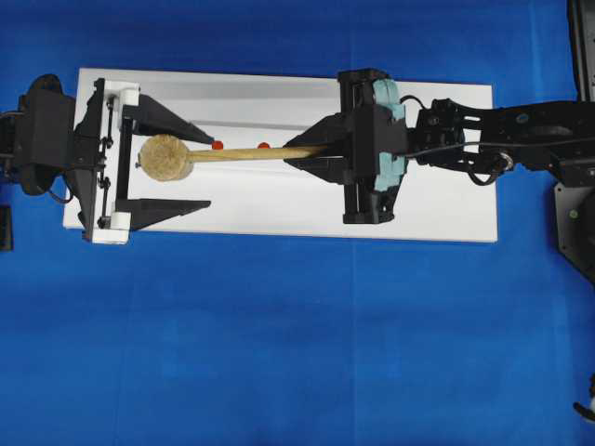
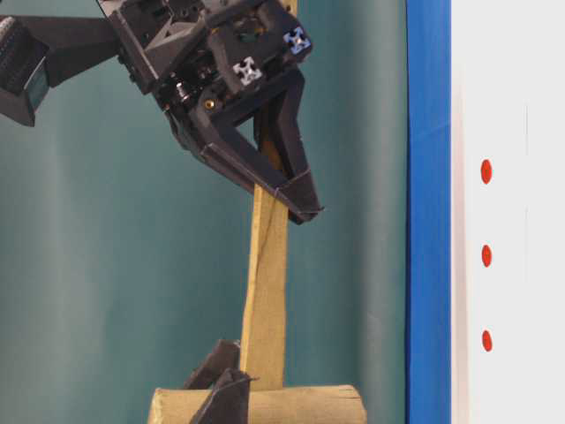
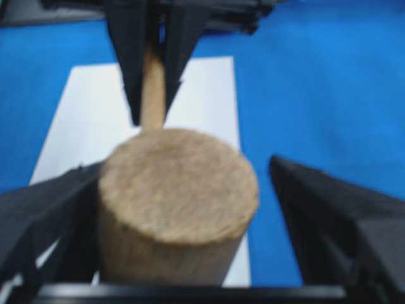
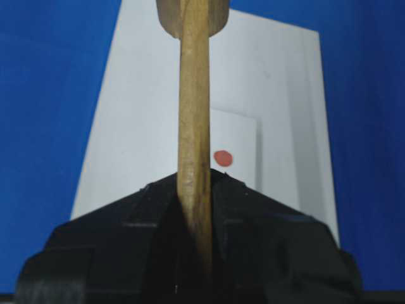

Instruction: Hit the mark with a hammer.

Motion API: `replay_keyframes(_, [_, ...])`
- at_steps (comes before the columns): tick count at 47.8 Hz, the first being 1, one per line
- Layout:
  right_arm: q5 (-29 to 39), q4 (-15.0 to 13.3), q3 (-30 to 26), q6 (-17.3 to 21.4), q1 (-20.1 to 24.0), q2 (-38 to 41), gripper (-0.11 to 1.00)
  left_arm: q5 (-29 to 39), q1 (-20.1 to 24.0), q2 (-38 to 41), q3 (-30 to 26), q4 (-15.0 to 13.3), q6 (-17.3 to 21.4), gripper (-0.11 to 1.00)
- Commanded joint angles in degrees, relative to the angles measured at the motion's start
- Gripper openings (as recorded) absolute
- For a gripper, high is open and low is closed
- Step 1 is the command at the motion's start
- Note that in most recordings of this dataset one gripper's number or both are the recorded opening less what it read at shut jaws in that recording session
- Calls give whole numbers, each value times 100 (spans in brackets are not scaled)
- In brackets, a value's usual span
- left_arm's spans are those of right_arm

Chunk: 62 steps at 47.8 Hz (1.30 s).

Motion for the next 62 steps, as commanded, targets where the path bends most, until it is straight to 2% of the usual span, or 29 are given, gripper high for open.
replay_keyframes(1, [9,9,-123,53,18,-79,2,-53,35,-70,-132,-9,-9,92])
replay_keyframes(11, [149,18,-35,255,26,-141,2,18,114,-255,26,-9,0,91])
replay_keyframes(21, [211,9,185,413,26,-334,2,141,149,-967,510,-9,79,91])
replay_keyframes(34, [211,9,404,519,26,-536,2,1310,149,-2566,1160,-9,9,91])
replay_keyframes(45, [211,9,404,536,26,-527,2,2162,149,-3621,1424,-9,9,90])
replay_keyframes(52, [149,9,396,536,0,-448,2,2417,149,-3920,1494,-9,0,90])
replay_keyframes(62, [-158,9,352,527,-334,-281,2,2443,149,-3920,1538,0,0,90])
